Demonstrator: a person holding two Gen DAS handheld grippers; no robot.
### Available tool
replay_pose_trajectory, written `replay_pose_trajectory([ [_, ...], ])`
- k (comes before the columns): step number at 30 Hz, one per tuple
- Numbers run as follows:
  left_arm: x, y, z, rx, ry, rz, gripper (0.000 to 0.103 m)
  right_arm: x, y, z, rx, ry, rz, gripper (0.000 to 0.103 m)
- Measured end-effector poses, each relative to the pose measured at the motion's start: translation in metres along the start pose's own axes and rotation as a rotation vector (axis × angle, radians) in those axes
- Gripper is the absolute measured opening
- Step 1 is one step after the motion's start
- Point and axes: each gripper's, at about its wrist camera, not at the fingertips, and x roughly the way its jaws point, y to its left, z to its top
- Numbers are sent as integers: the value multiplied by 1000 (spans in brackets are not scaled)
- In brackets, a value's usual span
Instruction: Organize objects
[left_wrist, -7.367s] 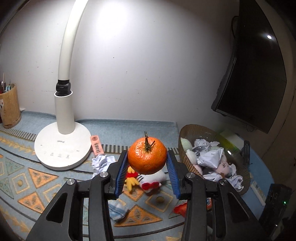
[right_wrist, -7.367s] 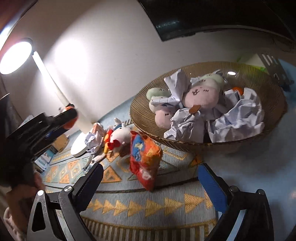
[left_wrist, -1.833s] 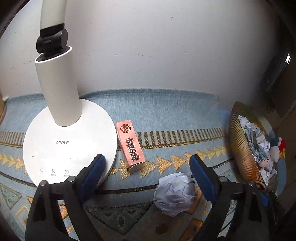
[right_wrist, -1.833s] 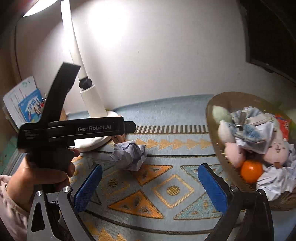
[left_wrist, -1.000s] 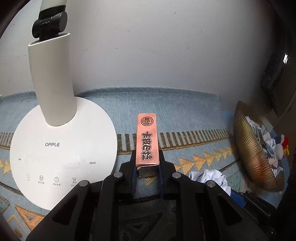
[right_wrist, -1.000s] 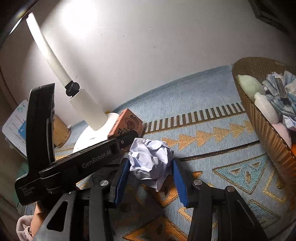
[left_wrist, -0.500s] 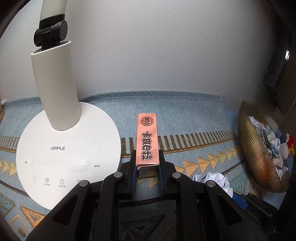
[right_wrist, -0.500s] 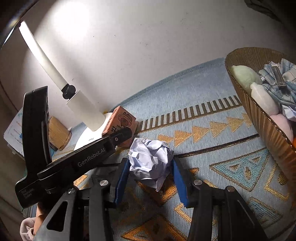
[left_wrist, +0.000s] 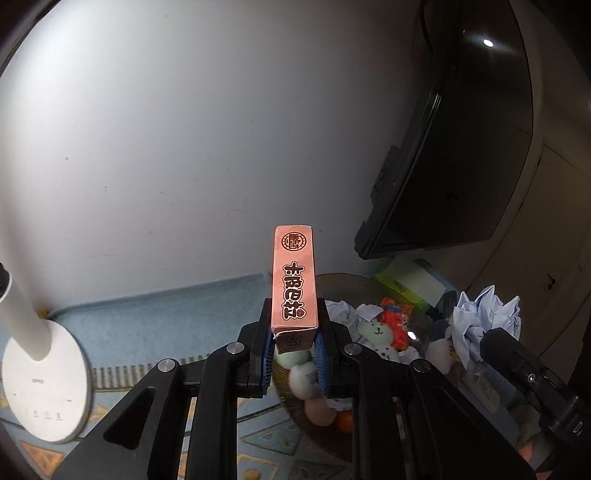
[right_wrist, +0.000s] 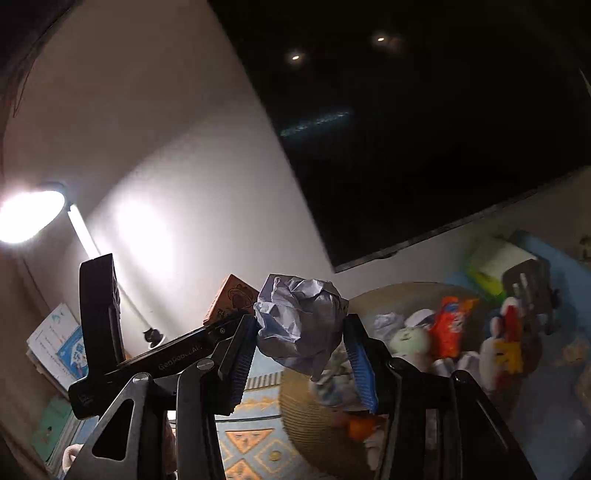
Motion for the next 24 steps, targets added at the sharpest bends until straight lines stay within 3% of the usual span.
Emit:
replay_pose_trajectory([
  [5,58,-26,-9,-9,80,-47,16,6,-44,-5,48,59,-68,49],
  [7,80,-32,-12,-1,129,-34,17,16,-49,-9,36,106,-59,64],
  [8,89,-33,-14,-7,145,-31,22,15,-54,-14,35,131,-60,89],
  [9,96,-32,-16,-15,167,-35,52,19,-55,-18,41,164,-50,103],
  [10,90,-26,-22,-19,182,2,70,20,-58,-21,49,182,-34,103],
  [11,88,-22,-23,-22,178,35,103,15,-62,-23,70,156,-26,103],
  [12,84,-21,-22,-30,157,-16,103,10,-65,-24,92,132,-16,103],
  [14,66,-8,-21,-54,146,-15,103,2,-69,-28,139,116,12,103],
  [18,21,1,-14,-40,84,64,103,-10,-73,-30,203,116,49,103],
  [24,-65,12,-23,-28,28,221,103,-41,-31,-35,160,147,77,103],
])
